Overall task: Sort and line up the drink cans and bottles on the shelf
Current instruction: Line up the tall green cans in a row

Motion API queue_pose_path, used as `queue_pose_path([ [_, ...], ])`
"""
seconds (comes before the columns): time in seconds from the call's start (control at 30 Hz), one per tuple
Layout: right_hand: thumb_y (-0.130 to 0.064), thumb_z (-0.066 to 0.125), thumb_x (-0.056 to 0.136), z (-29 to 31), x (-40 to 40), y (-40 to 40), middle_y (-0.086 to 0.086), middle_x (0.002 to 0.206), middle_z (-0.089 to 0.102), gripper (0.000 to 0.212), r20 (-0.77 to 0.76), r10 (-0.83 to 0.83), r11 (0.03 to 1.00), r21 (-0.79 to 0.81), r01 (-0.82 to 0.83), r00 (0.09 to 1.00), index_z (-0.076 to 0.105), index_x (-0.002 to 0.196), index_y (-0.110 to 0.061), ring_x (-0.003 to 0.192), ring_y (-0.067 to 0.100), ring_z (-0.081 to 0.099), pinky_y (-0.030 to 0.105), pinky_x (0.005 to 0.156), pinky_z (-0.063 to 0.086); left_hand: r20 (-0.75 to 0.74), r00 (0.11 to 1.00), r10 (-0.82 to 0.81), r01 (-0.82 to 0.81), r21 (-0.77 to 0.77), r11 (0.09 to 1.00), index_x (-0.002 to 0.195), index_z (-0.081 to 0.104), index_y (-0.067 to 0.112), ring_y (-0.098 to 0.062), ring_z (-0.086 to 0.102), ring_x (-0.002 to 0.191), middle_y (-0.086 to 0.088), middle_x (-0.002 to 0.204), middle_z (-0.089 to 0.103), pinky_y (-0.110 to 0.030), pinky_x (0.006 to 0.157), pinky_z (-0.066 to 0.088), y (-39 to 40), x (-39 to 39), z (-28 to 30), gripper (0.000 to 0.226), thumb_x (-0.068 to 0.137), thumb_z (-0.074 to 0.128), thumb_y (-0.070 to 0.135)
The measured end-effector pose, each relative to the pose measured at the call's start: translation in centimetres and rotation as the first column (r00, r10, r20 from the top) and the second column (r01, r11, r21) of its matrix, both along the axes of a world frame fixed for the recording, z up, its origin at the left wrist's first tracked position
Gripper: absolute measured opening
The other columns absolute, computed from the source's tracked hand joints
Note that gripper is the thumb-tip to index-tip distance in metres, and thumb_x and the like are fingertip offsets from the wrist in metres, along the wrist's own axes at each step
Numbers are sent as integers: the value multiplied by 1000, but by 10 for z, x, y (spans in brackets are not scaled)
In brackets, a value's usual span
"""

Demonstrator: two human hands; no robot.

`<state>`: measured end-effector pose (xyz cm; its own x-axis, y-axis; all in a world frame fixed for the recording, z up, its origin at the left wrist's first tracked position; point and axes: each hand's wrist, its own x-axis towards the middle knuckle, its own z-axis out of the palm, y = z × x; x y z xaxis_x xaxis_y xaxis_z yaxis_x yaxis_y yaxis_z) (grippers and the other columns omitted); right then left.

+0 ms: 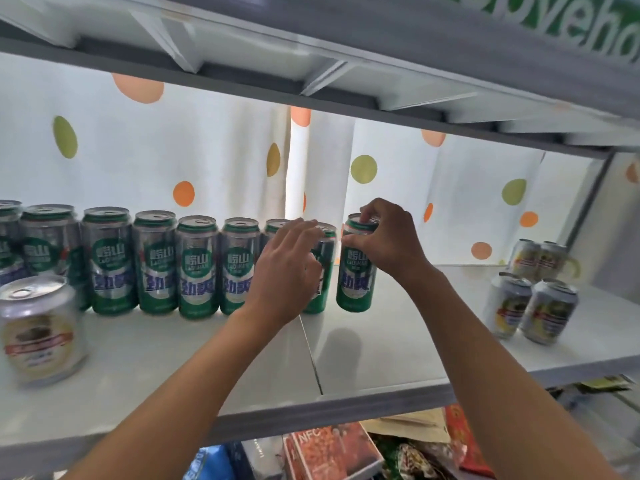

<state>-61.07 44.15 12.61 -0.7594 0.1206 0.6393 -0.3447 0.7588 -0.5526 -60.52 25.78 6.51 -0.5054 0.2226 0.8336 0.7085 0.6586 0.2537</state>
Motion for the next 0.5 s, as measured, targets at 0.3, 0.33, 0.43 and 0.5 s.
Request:
queue_pose_path([
  [0.3,-21,86,65,-18,-33,20,-14,99,67,36,-19,100,983,-151,-101,995,54,80,-30,85,0,65,19,69,53,-93,992,85,-89,-40,995,121,63,8,-31,58,116,-12,113,69,-49,106,39,24,-28,4,47,85,33,12],
  [0.33,-20,86,65,-23,-35,21,-13,99,68,36,-6,117,980,-162,-117,993,55,79,-30,85,0,66,19,68,54,-118,989,91,-97,-48,994,119,64,7,-31,60,112,-11,110,70,-49,107,41,24,-31,1,46,85,33,11],
  [0.43,-20,87,64,-33,-38,19,-11,101,69,36,-4,138,979,-153,-137,990,56,80,-28,84,-1,66,18,69,57,-124,990,65,-77,-90,993,114,65,6,-28,61,108,-8,110,70,-50,99,46,28,-36,-4,40,87,36,11],
  [0.5,-19,87,63,-35,-41,20,-9,103,69,36,3,152,977,-152,-150,988,56,80,-26,86,0,67,22,74,58,-129,990,57,-71,-104,992,113,65,6,-29,58,109,-8,113,66,-48,95,47,30,-39,-8,38,87,38,10],
])
